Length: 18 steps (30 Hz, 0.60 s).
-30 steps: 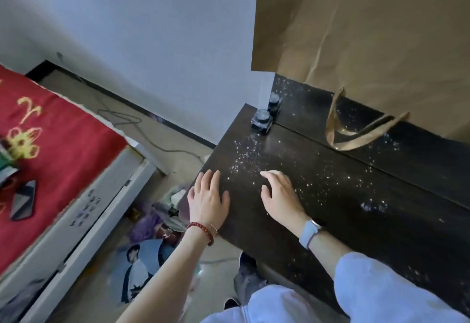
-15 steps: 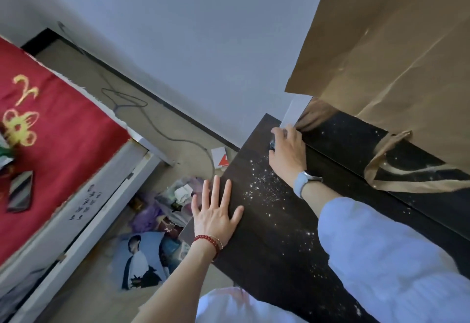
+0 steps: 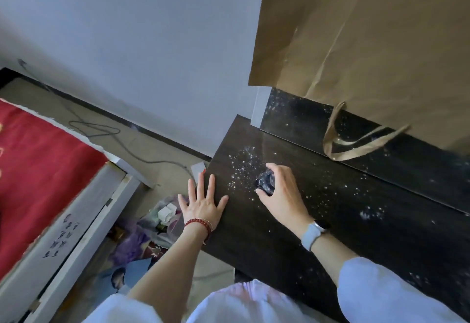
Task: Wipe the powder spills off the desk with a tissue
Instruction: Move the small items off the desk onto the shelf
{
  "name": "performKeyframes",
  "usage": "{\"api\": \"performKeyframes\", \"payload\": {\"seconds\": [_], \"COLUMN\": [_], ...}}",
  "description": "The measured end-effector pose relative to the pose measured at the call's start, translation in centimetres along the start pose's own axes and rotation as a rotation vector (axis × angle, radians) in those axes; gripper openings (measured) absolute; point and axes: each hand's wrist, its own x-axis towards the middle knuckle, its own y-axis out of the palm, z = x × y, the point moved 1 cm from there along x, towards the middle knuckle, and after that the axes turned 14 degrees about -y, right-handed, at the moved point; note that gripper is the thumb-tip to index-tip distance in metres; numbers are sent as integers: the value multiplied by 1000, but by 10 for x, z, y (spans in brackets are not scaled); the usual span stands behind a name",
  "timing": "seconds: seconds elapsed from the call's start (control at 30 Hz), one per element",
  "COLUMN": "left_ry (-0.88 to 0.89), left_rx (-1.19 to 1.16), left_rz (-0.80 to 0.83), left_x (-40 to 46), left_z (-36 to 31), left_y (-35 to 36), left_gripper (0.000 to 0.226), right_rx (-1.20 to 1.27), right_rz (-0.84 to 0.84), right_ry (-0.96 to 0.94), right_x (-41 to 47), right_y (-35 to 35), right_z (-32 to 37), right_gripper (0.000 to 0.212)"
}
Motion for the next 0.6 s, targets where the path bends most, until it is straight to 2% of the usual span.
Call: {"api": "performKeyframes", "payload": {"seconds": [0.1,0.2,0.4,0.6], "left_ry": [14,104,332,682], "left_rx": [-114,-243,-193,-118], "left_rz": [-64,-136,19,67], "left_x": [-21,-73,-183,-273], "left_z": [-7,-14,-34,-102], "left_y": [-11,-6,45,80], "left_gripper": [60,57,51,50], "right_rx": [20,24,-17,-69], "right_rz": [-69,-190,-365,-555], "right_ry": [88,215,454,636], "right_x": [-61,-127,-249,-349], "right_y": [-9,-17,-40,-90], "right_z": [10,17,22,5], "right_gripper": [61,62,61,61]}}
